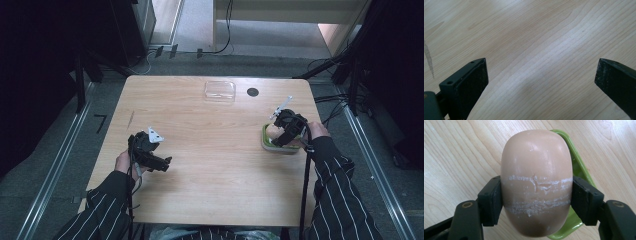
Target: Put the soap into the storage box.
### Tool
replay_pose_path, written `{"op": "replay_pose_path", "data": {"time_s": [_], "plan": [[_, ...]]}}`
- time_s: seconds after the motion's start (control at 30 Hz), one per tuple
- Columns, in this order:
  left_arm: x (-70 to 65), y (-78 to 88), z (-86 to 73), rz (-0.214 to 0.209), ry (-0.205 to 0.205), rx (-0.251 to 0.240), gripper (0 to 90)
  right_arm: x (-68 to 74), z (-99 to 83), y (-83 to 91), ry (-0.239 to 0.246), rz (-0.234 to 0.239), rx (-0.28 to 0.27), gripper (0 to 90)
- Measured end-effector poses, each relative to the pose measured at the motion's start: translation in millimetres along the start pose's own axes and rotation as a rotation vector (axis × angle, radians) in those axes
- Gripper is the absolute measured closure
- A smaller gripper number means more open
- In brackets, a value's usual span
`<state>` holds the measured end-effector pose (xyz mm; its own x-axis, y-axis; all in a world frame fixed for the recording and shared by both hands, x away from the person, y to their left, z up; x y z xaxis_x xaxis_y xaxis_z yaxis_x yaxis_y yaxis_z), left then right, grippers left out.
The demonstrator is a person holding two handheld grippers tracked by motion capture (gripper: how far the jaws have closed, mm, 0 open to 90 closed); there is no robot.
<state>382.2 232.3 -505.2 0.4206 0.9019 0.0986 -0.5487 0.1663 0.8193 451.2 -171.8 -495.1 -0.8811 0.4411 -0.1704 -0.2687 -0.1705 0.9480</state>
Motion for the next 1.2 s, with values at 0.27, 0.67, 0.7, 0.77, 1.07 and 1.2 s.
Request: {"op": "replay_pose_path", "data": {"time_s": [0.27,0.67,0.7,0.77,1.07,1.2], "plan": [[-0.3,-0.3,0.1,0.000,0.001,0.001,0.0,-5.0,-0.4,-2.0,0.010,-0.008,0.011,33.3],[0.1,-0.9,-0.2,-0.002,0.004,0.002,0.0,-13.0,-2.0,-11.0,0.049,-0.010,0.029,33.3],[0.2,-0.9,-0.3,-0.001,0.004,0.004,0.0,-13.3,-1.7,-12.1,0.054,-0.007,0.029,33.2],[0.0,-0.9,-0.2,-0.002,0.006,0.002,0.0,-14.1,-1.7,-14.5,0.055,-0.005,0.032,33.3],[0.0,-1.0,-0.3,-0.004,0.007,0.002,0.0,-19.9,-4.2,-21.7,0.073,-0.001,0.044,33.2],[0.3,-1.1,-0.3,-0.003,0.005,0.003,0.0,-21.7,-4.9,-24.8,0.079,0.002,0.047,33.2]]}}
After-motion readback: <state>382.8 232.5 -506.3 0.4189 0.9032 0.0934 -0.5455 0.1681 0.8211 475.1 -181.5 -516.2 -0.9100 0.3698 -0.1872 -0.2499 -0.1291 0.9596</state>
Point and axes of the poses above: each handheld gripper's, and its own axes: y roughly backward along the jaws, z roughly out of its top, x roughly to its left, the point moved 9 cm from there along -y, roughly forward along the jaws, and after that the axes turned 12 degrees about y, right-handed, at the moved point
